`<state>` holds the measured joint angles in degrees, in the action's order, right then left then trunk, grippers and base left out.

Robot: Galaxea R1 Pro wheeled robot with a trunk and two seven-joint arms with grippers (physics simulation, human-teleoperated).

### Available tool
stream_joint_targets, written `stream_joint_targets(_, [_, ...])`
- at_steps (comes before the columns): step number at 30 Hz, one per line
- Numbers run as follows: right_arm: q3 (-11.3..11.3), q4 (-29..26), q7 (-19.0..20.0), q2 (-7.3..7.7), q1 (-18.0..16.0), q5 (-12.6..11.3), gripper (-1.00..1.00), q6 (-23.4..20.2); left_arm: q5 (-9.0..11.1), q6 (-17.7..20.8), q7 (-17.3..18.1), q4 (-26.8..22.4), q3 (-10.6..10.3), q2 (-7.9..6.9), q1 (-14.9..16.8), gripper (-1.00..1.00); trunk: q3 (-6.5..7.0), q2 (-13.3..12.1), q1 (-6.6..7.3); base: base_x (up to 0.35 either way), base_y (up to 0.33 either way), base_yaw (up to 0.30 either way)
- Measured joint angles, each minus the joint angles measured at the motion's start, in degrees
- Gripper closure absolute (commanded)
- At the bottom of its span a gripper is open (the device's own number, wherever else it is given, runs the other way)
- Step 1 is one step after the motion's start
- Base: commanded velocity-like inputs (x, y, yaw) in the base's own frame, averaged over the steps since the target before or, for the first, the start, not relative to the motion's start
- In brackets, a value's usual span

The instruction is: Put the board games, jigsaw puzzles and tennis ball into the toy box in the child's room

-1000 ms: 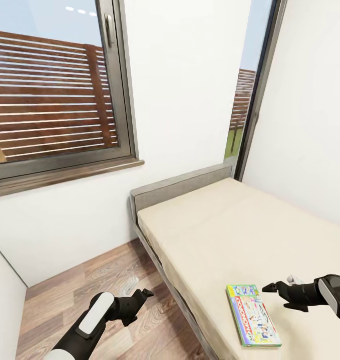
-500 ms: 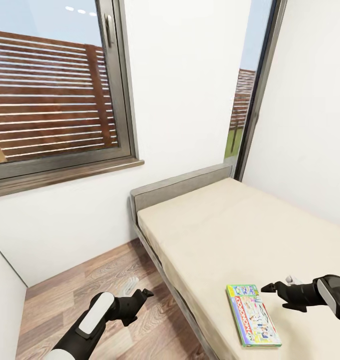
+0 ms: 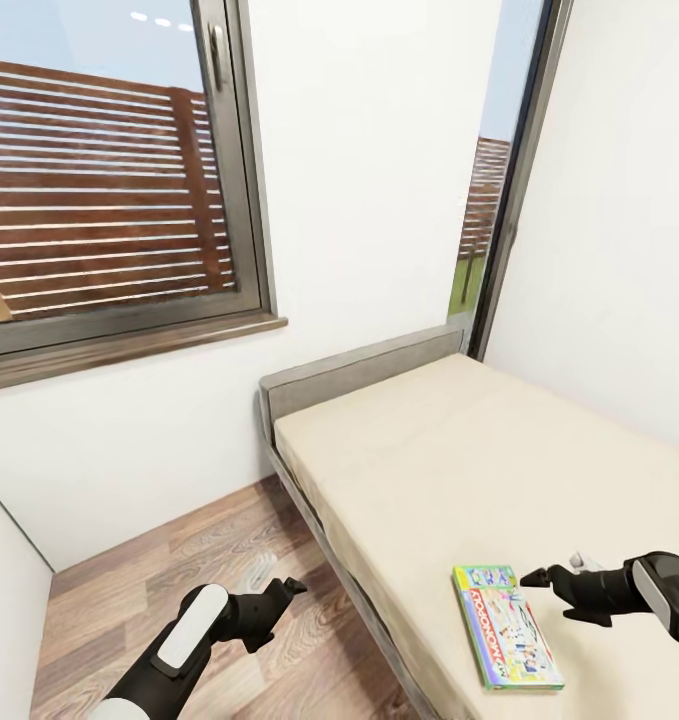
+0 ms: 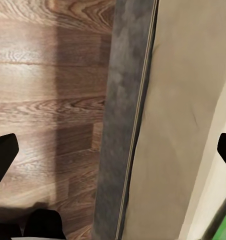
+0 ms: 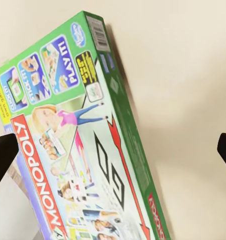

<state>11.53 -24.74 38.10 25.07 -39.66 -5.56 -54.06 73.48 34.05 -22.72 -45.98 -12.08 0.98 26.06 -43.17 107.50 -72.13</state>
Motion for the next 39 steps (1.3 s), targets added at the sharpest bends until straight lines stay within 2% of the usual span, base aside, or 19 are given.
stream_joint_targets(18, [0.0,0.2,0.0,-0.10,0.2,0.0,-1.00,0.1,0.0,0.0,0.0,-0.3,-0.1,0.00,0.0,-1.00,-0.18,0.4,-0.23,0.000,0.000,0.000])
stream_joint_targets(30, [0.0,0.2,0.0,-0.11,0.3,0.1,-1.00,0.1,0.0,0.0,0.0,-0.3,-0.1,0.00,-0.1,-1.00,-2.33,5.2,-2.86,0.000,0.000,0.000])
stream_joint_targets(39, [0.0,0.2,0.0,-0.11,0.3,0.1,-1.00,0.1,0.0,0.0,0.0,-0.5,-0.1,0.00,-0.1,-1.00,-2.34,5.2,-2.86,0.000,0.000,0.000])
